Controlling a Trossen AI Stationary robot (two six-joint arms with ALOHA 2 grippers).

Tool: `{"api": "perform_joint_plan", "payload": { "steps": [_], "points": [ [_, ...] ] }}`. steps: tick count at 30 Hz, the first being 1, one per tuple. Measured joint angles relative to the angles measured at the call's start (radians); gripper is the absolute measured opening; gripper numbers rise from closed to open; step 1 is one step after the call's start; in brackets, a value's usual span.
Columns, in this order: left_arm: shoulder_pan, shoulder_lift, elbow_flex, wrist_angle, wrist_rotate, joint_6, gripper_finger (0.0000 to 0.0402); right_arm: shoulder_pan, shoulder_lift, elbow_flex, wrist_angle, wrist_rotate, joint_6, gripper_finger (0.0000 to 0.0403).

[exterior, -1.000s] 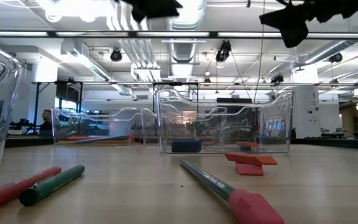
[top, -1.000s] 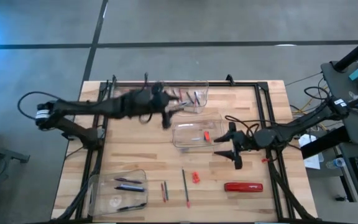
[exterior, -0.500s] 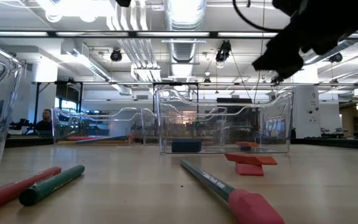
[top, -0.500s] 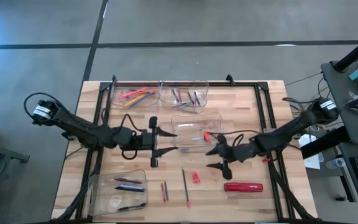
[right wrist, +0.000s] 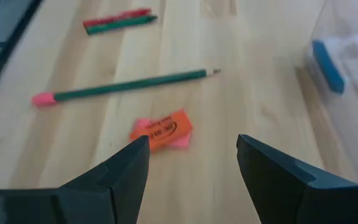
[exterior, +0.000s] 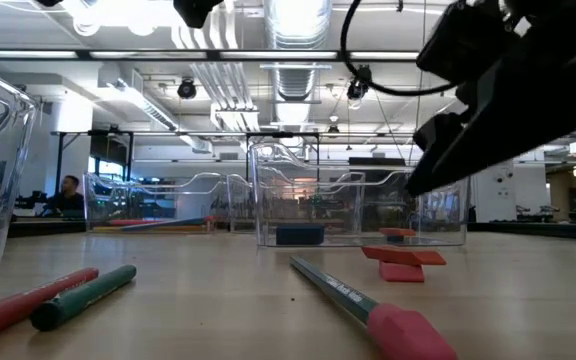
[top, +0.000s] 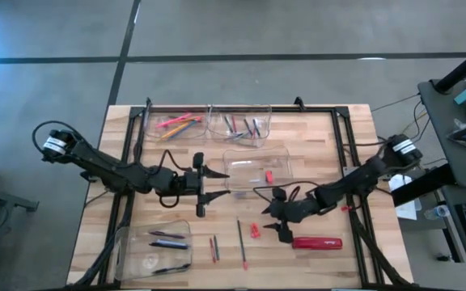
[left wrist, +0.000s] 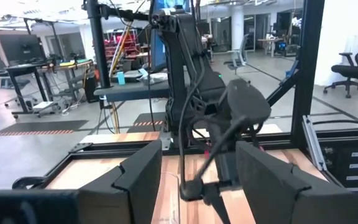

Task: Sort crayons/erasers/pens/pencils in bins
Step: Put the orange eraser into the middle transparent bin

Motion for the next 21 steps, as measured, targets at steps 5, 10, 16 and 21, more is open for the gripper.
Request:
{"api": "perform_joint_plan", "payload": {
  "steps": [5,10,16,21],
  "points": [
    [0.000,0.000,0.000,-0.001,0.000,0.000,0.0189,-0.001,0.064,0.000,0.085,-0.022,-0.010,0.0231],
    [0.000,0.000,0.000,-0.001,0.000,-0.001,0.0189,0.000,0.119,0.001,0.197,-0.079,-0.064,0.0231],
    [0.000,0.001,0.000,-0.003,0.001,-0.001,0.0189,-0.003,0.132,0.039,0.163,-0.076,-0.064,0.0231],
    [0.000,0.001,0.000,-0.004,0.002,-0.026,0.0189,-0.002,0.161,0.057,0.158,-0.077,-0.058,0.0231]
  ]
}}
